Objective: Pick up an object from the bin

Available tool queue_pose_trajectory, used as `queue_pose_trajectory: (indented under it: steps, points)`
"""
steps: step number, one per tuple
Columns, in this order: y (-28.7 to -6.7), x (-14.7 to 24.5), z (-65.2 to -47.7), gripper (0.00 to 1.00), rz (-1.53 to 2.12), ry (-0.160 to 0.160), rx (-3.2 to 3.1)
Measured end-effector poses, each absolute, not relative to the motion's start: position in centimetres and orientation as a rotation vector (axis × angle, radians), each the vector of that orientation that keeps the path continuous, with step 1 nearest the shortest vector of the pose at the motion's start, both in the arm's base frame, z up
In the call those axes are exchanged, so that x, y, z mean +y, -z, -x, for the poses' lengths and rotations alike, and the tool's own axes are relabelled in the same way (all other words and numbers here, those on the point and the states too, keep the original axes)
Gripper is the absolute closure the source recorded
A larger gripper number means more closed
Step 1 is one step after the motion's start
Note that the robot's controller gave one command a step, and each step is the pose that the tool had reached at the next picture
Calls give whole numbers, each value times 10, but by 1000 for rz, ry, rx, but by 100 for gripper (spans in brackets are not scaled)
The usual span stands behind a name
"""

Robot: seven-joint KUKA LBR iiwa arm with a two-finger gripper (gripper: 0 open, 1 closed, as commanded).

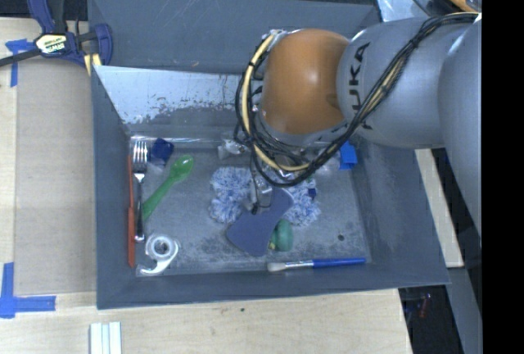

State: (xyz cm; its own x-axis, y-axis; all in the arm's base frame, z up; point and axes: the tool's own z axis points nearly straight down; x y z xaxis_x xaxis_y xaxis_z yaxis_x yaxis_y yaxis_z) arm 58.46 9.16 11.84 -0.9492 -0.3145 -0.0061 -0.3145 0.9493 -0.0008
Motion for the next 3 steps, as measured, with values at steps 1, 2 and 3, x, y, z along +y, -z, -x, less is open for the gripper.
queue_pose_trajectory:
  steps: [1,2,3]
  points:
    - [-139,93,-572,0,679,2,3053]
    - [-111,113,-580,0,1013,-1,2965]
    - [-72,100,-589,0,1347,5,2821]
